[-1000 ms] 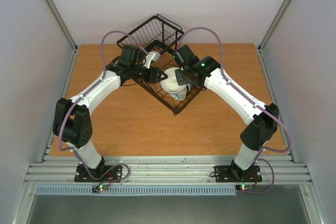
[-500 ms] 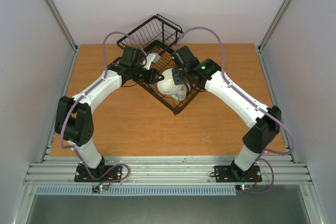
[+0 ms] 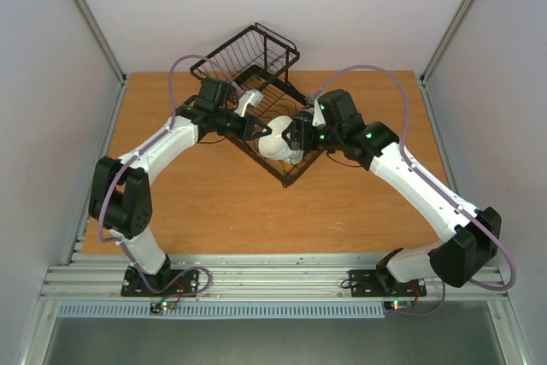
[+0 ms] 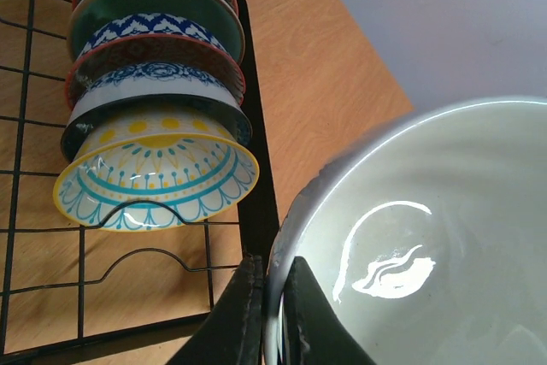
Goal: Load the bowls into the dish rack
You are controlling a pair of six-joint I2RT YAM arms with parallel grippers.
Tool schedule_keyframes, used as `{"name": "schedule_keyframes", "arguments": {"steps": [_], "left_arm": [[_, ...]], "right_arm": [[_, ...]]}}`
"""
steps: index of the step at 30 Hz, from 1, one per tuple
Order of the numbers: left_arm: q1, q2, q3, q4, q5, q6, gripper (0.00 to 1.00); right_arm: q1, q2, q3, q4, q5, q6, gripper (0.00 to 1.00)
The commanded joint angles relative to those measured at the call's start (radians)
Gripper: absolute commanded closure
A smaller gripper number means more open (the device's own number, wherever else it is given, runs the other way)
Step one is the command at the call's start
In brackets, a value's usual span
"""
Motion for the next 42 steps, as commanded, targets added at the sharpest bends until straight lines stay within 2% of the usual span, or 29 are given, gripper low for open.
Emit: {"name": "schedule_keyframes", "arguments": {"steps": [1, 4, 11, 26, 28, 30, 33, 36, 42], "left_arm": [[0.007, -0.055, -0.012, 0.103, 0.077, -0.018, 0.99], [0.010, -0.064, -0.022, 0.118, 0.075, -0.023, 0.99], [0.016, -0.077, -0.042, 0.152, 0.070, -0.040, 0.99], [0.044, -0.069, -0.071, 0.236, 0.145, -0.115, 1.00], [0.050, -0.066, -0.075, 0.255, 0.161, -0.134, 1.00], [0.054, -0.062, -0.077, 0.264, 0.173, -0.150, 0.99], [0.056, -0.063, -0.081, 0.276, 0.183, -0.161, 1.00], [0.057, -0.069, -0.084, 0.288, 0.188, -0.166, 1.00], [0.057, -0.084, -0.082, 0.274, 0.152, -0.162, 0.98]], "right_arm": [[-0.028, -0.038, -0.102, 0.194, -0.249, 0.169, 0.21], [-0.026, -0.049, -0.151, 0.241, -0.262, 0.225, 0.19], [-0.026, -0.105, -0.272, 0.289, -0.171, 0.315, 0.18], [-0.026, -0.124, -0.359, 0.480, -0.230, 0.364, 0.24], [-0.026, -0.129, -0.365, 0.494, -0.234, 0.364, 0.29], [-0.026, -0.133, -0.368, 0.499, -0.234, 0.363, 0.41], [-0.026, -0.142, -0.369, 0.503, -0.227, 0.355, 0.73], [-0.026, -0.149, -0.352, 0.493, -0.225, 0.329, 0.96], [-0.026, -0.139, -0.246, 0.359, -0.191, 0.222, 0.99]]}}
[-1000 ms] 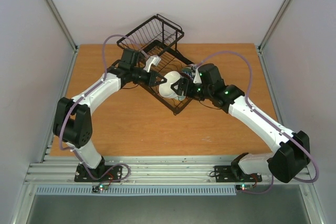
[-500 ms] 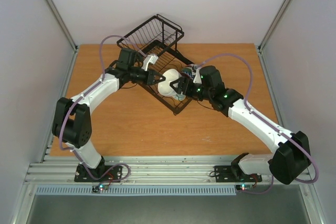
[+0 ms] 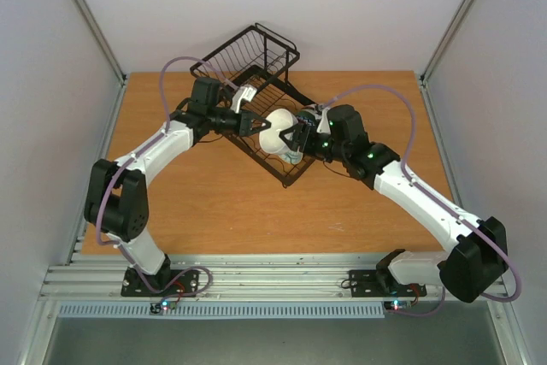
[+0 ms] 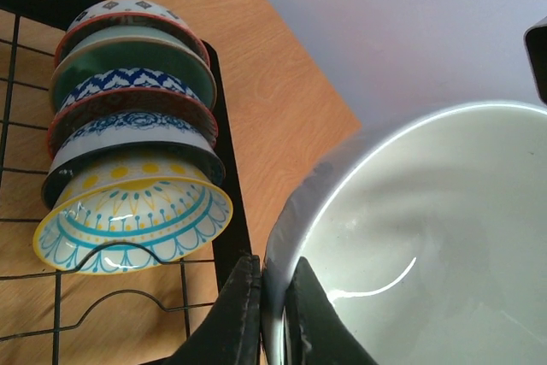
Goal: Load the bowls into the dish rack
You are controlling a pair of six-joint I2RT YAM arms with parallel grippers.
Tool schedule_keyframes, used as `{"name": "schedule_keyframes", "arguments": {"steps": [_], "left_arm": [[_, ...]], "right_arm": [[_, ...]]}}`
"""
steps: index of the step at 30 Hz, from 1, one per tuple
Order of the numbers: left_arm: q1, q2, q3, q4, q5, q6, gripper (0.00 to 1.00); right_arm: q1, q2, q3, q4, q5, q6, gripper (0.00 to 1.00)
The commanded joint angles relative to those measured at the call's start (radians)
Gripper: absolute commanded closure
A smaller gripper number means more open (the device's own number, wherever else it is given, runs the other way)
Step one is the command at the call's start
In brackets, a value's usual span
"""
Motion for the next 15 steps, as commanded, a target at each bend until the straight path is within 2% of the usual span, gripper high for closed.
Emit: {"name": "schedule_keyframes", "arguments": {"steps": [1, 2, 3, 5, 9, 15], "left_arm": [[0.018, -0.056, 0.006, 0.051, 0.038, -0.046, 0.88], [0.018, -0.058, 0.013, 0.034, 0.026, -0.039, 0.74], [0.020, -0.058, 0.019, 0.019, 0.012, -0.028, 0.54], [0.025, -0.067, 0.021, 0.002, -0.030, -0.015, 0.41], [0.027, -0.090, 0.020, -0.030, -0.142, 0.024, 0.33], [0.034, -0.138, -0.013, -0.008, -0.297, 0.047, 0.31]], "right_arm": [[-0.003, -0.018, 0.120, -0.126, 0.015, -0.153, 0.99], [-0.003, -0.008, 0.159, -0.178, 0.038, -0.186, 0.99], [-0.003, 0.007, 0.200, -0.238, 0.067, -0.224, 0.99], [-0.003, 0.038, 0.278, -0.341, 0.125, -0.302, 0.99], [-0.001, 0.107, 0.390, -0.486, 0.224, -0.472, 0.99], [0.076, 0.250, 0.510, -0.661, 0.469, -0.662, 0.99]]}}
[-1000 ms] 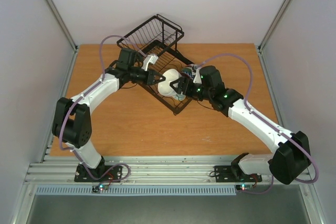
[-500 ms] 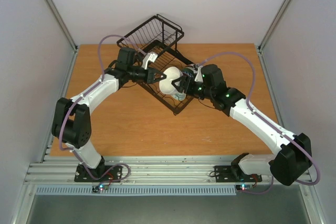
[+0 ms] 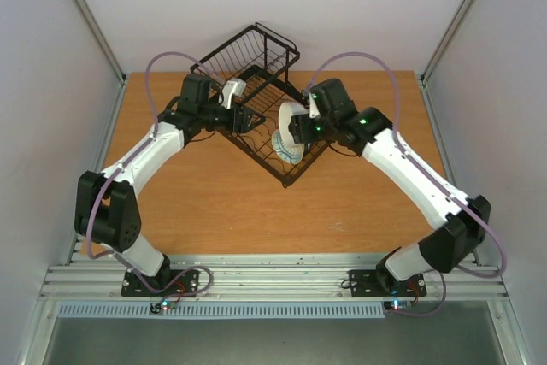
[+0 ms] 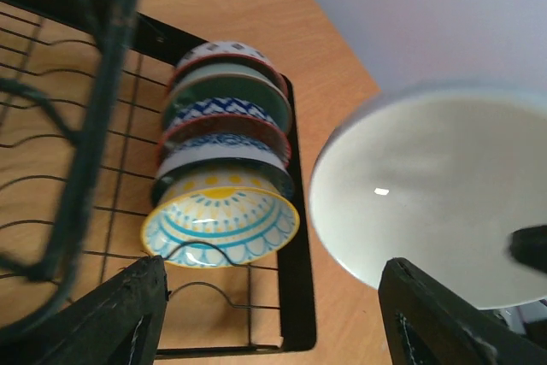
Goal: Load the bowls into the dish rack
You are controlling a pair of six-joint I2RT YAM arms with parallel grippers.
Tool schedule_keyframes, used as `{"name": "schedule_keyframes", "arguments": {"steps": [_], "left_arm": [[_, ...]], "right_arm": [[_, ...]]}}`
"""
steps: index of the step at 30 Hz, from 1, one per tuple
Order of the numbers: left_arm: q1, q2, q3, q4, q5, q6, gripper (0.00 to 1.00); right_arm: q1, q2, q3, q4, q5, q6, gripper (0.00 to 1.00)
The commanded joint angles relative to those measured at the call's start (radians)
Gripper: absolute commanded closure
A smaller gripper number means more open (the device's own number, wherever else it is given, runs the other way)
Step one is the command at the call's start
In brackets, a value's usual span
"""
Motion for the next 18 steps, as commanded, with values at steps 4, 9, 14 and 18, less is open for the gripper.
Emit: {"name": "schedule_keyframes", "arguments": {"steps": [4, 9, 14, 18], "left_arm": [[0.036, -0.101, -0.074, 0.131, -0.160, 0.015, 0.31], [0.077, -0.116, -0.116, 0.186, -0.176, -0.026, 0.31], [0.093, -0.108, -0.123, 0.202, -0.161, -0.049, 0.31], [0.095, -0.109, -0.133, 0.219, -0.160, -0.054, 0.31]], "right_arm": [[0.115, 0.116, 0.057, -0.157, 0.357, -0.251, 0.99], [0.185, 0.138, 0.009, -0.122, 0.472, -0.302, 0.99], [0.258, 0.176, -0.017, -0.088, 0.572, -0.352, 0.99], [0.297, 0.226, -0.013, -0.063, 0.618, -0.375, 0.99]]}}
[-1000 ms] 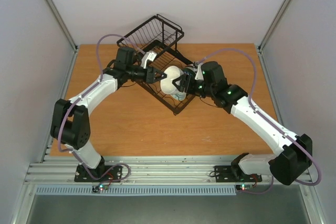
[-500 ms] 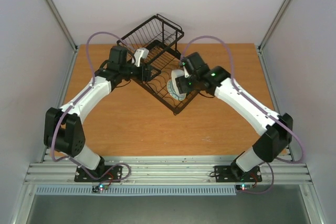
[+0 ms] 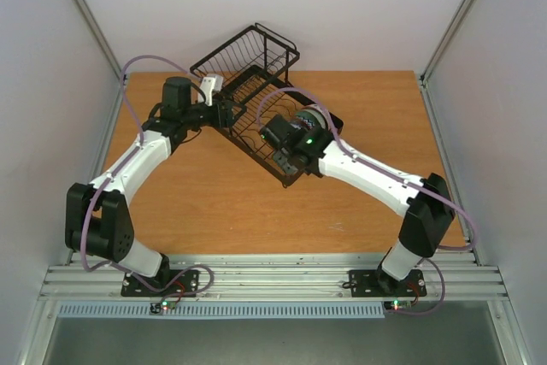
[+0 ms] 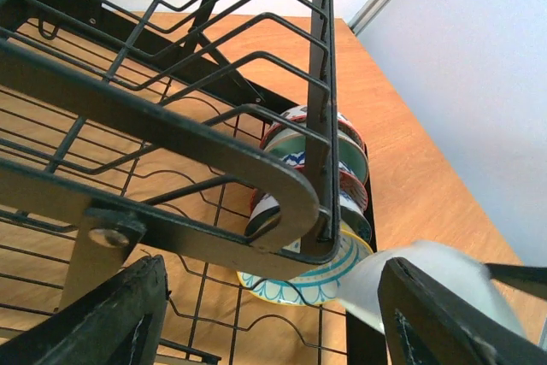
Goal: Load the bowls into the dish rack
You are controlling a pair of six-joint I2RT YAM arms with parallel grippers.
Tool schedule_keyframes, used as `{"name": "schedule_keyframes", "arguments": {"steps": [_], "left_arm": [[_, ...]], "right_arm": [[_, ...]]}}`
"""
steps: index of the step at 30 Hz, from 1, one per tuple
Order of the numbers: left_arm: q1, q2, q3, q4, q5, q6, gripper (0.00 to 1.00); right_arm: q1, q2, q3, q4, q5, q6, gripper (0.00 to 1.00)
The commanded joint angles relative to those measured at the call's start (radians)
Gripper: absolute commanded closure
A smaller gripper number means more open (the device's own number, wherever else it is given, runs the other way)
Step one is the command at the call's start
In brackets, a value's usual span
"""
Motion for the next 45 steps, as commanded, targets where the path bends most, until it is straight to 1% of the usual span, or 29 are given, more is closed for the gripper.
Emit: {"name": "schedule_keyframes", "arguments": {"steps": [1, 6, 12, 34, 39, 41, 42, 44, 45], "left_arm": [[0.006, -0.012, -0.016, 0.081, -0.005, -0.016, 0.31], [0.016, -0.016, -0.021, 0.089, -0.002, -0.023, 0.31], [0.021, -0.015, -0.022, 0.092, 0.009, -0.029, 0.31], [0.020, -0.011, -0.022, 0.098, 0.024, -0.038, 0.31], [0.020, -0.007, -0.022, 0.098, 0.025, -0.041, 0.31], [0.020, -0.007, -0.021, 0.098, 0.025, -0.039, 0.31], [0.020, -0.009, -0.021, 0.097, 0.025, -0.039, 0.31], [0.020, -0.008, -0.021, 0.097, 0.025, -0.038, 0.31], [0.020, -0.007, -0.021, 0.098, 0.025, -0.038, 0.31]], "right_arm": [[0.041, 0.059, 0.009, 0.067, 0.125, -0.059, 0.99], [0.058, 0.140, 0.029, 0.086, 0.156, -0.072, 0.99], [0.059, 0.200, 0.045, 0.106, 0.175, -0.090, 0.99], [0.050, 0.333, 0.112, 0.141, 0.103, -0.113, 0.98], [0.039, 0.356, 0.116, 0.140, 0.089, -0.107, 0.97], [0.034, 0.361, 0.116, 0.138, 0.083, -0.100, 0.91], [0.032, 0.362, 0.115, 0.136, 0.079, -0.096, 0.85], [0.029, 0.359, 0.115, 0.134, 0.066, -0.090, 0.63], [0.028, 0.357, 0.113, 0.136, 0.066, -0.087, 0.56]]}}
